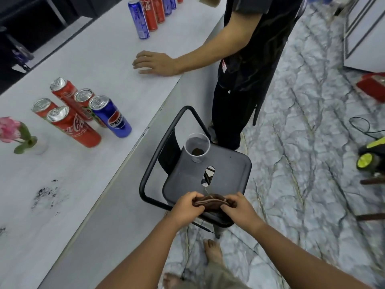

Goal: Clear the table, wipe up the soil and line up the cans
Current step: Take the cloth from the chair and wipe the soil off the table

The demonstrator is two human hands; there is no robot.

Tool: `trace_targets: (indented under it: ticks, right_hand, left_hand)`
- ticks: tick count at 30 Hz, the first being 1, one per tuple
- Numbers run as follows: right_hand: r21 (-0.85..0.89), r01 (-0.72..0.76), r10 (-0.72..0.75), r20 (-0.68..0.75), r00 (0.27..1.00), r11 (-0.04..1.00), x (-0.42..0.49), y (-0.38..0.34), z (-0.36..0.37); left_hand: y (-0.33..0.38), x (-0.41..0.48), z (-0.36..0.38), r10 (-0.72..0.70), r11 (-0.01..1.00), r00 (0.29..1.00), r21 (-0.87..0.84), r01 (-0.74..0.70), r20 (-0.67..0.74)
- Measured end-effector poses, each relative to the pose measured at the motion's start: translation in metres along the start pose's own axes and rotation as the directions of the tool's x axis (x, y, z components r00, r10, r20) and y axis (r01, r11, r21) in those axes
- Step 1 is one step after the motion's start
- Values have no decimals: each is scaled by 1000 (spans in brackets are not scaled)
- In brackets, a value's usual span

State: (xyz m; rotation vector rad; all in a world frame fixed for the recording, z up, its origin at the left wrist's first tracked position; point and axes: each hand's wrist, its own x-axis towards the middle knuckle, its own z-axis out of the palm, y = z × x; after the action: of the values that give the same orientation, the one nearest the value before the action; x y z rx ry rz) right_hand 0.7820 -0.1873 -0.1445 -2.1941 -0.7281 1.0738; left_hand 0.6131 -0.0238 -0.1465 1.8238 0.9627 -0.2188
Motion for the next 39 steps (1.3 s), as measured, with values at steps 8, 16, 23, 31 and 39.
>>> trace_targets:
  ticks: [8,16,23,31,39]
  right_hand:
    - [535,-118,63,119,991,837,-21,-36,-25]
    - [495,26,-128,172,977,868,-39,-98,-20]
    - [486,105,-287,316,904,868,-54,-177,24]
    - [403,188,-385,492,781,896,-68,-251,104]
    - [351,236,-412,608,678,906,-98,-308,195]
  left_hand:
    - [15,-42,-9,-90,814,993,-579,30,-75]
    - [16,-110,-54,-116,705,977,-708,-46,-178]
    - [-11,-176,-102,-215,617,909,-771,-156,-356]
    - [-66,-260,-140,-332,547,805,-796,-260,-492]
    - [-133,-344,-174,-407,607,681,-738,-296,-608]
